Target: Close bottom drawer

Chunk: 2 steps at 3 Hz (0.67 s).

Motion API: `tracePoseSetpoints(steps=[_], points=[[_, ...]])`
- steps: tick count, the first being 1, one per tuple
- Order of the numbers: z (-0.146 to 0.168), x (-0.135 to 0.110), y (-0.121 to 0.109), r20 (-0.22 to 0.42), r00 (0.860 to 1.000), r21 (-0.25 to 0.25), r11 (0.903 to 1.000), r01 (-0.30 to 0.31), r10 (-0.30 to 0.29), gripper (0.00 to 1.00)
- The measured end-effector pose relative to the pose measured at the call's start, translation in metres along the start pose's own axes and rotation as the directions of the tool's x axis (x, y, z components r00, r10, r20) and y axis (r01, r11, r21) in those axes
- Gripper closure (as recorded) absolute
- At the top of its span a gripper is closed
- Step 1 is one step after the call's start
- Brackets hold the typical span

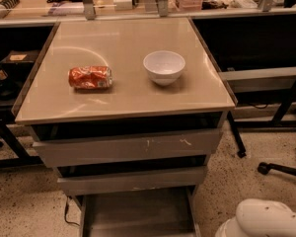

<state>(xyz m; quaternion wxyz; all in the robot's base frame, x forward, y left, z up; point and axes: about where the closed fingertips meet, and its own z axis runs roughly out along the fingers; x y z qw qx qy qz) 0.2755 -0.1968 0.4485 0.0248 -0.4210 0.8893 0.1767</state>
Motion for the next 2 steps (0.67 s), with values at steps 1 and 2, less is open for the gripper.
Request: tracePoseSetpoints(steps=[1,2], points=[[0.0712,0.0117,0.0021,0.008,0.998,-0.060,0.9963,-0.062,0.062,1.00],[0.0709,0.0116,0.0020,0.008,0.998,-0.060,0.9963,-0.062,0.062,1.00]])
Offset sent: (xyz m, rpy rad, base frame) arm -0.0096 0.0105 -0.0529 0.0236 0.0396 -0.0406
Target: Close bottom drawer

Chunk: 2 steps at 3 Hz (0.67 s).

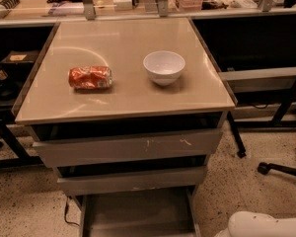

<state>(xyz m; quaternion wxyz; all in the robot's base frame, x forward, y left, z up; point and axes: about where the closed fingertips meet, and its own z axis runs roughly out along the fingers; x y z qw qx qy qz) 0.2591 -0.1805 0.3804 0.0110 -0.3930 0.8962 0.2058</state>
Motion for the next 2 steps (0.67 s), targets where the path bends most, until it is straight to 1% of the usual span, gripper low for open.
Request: tracePoseSetpoints(steps=[1,2], points=[[0.009,0.002,-0.002,0.007,1.000,-0.022,0.9997,-0.012,0.012,1.00],[0.050,0.013,-0.021,0.023,0.999,-0.019,0.9990,-0.041,0.042,1.00]])
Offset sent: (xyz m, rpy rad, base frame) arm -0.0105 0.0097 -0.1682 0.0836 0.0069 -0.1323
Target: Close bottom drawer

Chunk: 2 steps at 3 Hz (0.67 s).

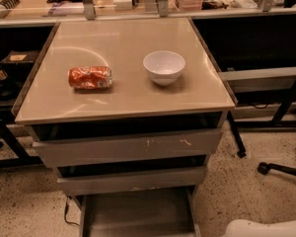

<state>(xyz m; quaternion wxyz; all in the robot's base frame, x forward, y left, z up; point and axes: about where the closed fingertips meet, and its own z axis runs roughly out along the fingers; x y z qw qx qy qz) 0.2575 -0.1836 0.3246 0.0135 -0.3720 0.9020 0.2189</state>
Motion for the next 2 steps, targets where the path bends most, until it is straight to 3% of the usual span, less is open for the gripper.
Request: tracePoseSetpoints(steps=[2], points=[[0.091,0.009,-0.035,0.104,0.993,-0.045,0.9980,-0.045,0.049,1.00]])
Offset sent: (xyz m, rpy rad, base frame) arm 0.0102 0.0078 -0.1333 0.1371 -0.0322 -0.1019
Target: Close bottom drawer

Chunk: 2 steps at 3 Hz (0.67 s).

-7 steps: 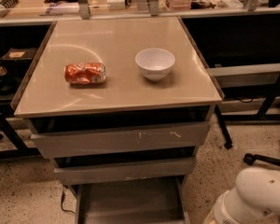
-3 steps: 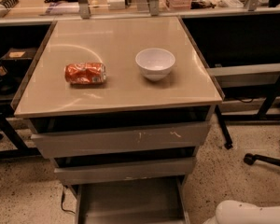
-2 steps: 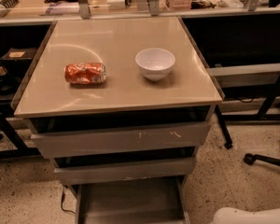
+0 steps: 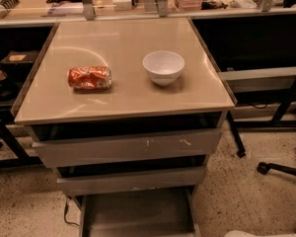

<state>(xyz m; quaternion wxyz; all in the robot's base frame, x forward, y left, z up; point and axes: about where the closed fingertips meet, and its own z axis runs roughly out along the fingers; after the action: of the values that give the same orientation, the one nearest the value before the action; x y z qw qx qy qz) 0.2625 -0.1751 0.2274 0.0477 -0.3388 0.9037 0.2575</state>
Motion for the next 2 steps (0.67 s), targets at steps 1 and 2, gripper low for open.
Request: tracePoseSetpoints(steps=[1,2], points=[[0.000,0.000,0.000,0.000,1.000,0.000,1.0000,0.000,0.000,1.00],[0.020,-0.003,-0.010,0.016,0.999,-0.041,0.9987,-0.032,0.032,1.00]])
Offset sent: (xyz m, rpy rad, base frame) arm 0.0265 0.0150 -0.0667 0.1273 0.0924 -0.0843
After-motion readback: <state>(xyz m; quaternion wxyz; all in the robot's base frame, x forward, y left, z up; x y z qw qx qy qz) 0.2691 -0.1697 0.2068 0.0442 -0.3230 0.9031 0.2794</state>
